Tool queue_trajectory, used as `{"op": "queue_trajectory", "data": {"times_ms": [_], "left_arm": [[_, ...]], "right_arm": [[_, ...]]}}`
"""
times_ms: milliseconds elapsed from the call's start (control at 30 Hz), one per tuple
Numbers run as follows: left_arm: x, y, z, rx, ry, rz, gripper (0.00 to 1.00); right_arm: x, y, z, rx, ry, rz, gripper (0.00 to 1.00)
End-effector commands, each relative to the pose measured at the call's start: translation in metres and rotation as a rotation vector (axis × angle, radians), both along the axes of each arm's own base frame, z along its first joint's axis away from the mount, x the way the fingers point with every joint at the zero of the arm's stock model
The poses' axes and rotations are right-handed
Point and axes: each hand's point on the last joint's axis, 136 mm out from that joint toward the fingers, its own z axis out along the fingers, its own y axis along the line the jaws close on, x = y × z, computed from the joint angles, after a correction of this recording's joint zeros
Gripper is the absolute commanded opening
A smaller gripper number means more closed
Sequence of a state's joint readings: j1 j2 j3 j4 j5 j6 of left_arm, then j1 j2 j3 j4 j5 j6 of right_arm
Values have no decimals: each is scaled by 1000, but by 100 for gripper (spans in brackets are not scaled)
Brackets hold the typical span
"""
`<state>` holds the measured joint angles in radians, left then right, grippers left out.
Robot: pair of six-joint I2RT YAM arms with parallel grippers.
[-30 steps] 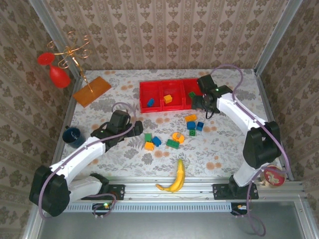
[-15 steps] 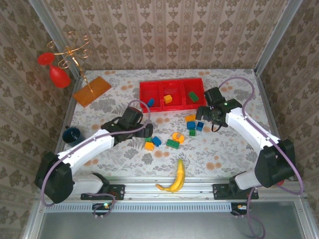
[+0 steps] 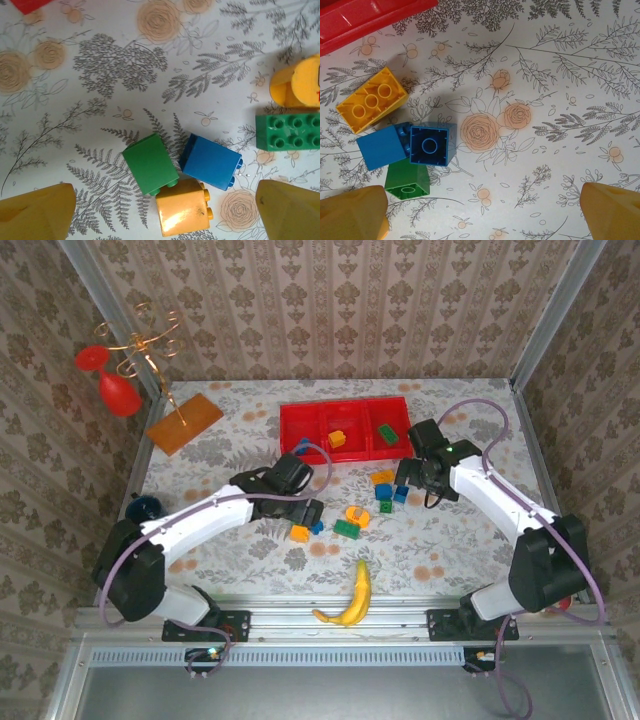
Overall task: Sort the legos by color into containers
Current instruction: Pick up the lego from the center of the table.
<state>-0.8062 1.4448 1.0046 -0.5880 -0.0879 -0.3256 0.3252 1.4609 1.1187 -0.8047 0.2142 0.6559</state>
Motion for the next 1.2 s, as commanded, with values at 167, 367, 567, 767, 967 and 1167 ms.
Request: {"op": "queue_trajectory", "data": {"times_ms": [167,367,567,767,967,1167], "left_arm": [[-13,-24,-12,51,62,-163,86],[-26,-45,-26,105,100,-309,80],[-25,-55,-38,130,102,-348,73],[-22,-53,-46,155,107,-331,72],[-19,-41,-59,228,111,-310,70],[-20,-36,-71,263,129,-299,63]], "right_arm": [[-5,-7,-5,-43,29,-26,100],[-6,-10,-6,-55,33,-33,100],[-8,-11,-7,-59,37,-36,100],[-10,-12,-7,-57,34,-36,100],[-10,-12,-8,-55,32,-36,100],[-10,-10,-10,-48,38,-36,100]]}}
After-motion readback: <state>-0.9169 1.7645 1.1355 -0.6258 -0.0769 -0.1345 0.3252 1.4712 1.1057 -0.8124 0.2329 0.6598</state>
